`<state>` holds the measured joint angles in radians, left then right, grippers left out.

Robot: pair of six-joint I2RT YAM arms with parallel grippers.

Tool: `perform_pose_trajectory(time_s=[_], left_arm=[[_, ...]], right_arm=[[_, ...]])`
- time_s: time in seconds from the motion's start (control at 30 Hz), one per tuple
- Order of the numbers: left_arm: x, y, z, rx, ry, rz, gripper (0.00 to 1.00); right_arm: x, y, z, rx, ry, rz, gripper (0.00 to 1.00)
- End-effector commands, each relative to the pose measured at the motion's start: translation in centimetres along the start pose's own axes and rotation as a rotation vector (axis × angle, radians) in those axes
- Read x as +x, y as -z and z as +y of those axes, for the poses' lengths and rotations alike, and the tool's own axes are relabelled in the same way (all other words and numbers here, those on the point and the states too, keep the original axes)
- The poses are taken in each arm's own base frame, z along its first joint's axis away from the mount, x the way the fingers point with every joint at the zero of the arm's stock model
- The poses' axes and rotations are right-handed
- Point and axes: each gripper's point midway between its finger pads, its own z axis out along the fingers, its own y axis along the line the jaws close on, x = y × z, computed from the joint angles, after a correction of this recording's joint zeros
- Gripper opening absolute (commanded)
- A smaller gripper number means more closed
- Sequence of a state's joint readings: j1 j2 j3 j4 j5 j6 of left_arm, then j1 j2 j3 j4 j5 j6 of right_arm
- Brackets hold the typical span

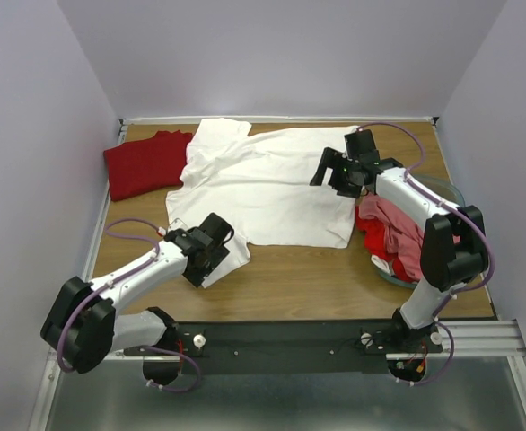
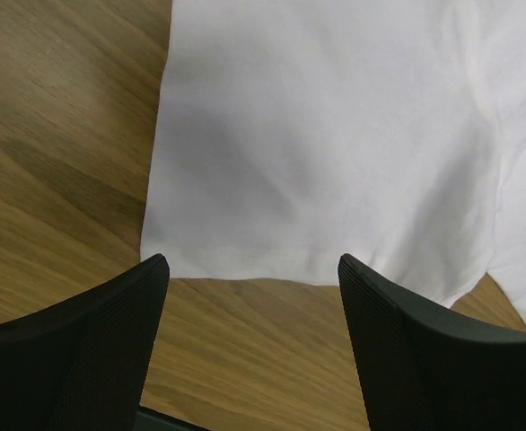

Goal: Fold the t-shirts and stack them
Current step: Flatten the tshirt out

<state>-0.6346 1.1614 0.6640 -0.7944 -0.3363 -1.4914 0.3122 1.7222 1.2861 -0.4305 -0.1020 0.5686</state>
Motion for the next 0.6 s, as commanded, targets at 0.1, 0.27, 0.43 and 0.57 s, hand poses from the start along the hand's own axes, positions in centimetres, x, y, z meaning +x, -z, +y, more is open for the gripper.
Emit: perform_pose_trajectory(time_s=[0.1, 0.27, 0.43, 0.57], left_arm=[[1.3, -0.4, 1.2, -0.094, 0.103, 0.051, 0.79], [0.5, 0.3, 1.1, -0.115, 0.122, 0.023, 0.75], [1.4, -0.3, 1.6, -0.136, 0.117, 0.055, 0.67], [1.5, -0.6, 1.6, -0.143, 0.115, 0.058, 0.63]], right_arm=[[0.4, 0.8, 0.0, -0.014, -0.009, 0.014, 1.0], [1.0, 0.9, -0.7, -0.004, -0.016, 0.023, 1.0], [1.2, 0.9, -1.3, 0.005, -0.023, 0.027, 1.0], [1.0, 0.9, -1.5, 0.004, -0.025, 0.027, 1.0]])
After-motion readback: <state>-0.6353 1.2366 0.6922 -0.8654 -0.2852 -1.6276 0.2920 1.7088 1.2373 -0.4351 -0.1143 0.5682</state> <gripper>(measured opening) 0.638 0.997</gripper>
